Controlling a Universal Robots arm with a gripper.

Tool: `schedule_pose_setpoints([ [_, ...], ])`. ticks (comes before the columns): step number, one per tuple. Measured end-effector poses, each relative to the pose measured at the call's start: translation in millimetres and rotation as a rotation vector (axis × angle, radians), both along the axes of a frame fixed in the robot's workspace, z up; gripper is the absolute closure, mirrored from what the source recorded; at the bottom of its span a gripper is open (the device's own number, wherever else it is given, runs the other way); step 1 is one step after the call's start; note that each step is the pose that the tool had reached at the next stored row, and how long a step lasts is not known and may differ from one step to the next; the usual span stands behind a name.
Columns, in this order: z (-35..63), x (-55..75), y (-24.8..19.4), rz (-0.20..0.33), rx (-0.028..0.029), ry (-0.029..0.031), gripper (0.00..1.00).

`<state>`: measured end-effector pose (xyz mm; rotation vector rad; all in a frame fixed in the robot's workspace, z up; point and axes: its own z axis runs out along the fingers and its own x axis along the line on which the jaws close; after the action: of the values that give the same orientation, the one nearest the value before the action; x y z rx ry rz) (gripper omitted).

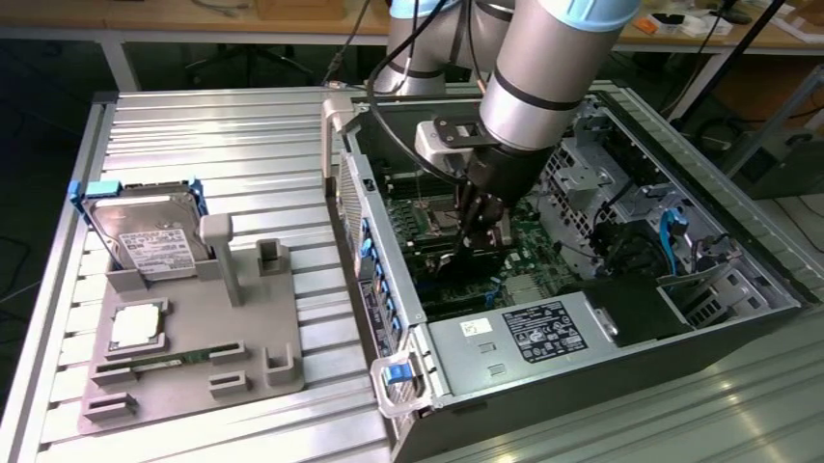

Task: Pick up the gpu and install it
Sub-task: 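Insert the gpu into the slot, then press down on the gpu until it lock into place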

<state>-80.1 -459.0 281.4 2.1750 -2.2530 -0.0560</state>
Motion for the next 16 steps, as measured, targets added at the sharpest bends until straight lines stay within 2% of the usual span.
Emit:
schedule_pose_setpoints([
  [8, 0.0, -0.4, 0.0, 0.000, -0.0001, -0.0002, 0.89],
  [9, -1.2, -5.0, -0.1, 0.000, -0.0002, -0.0042, 0.89],
  [10, -2.8, -8.6, 0.0, 0.000, 0.0000, -0.0058, 0.89],
  [16, -12.6, -16.1, -0.1, 0.000, -0.0006, -0.0072, 0.89],
])
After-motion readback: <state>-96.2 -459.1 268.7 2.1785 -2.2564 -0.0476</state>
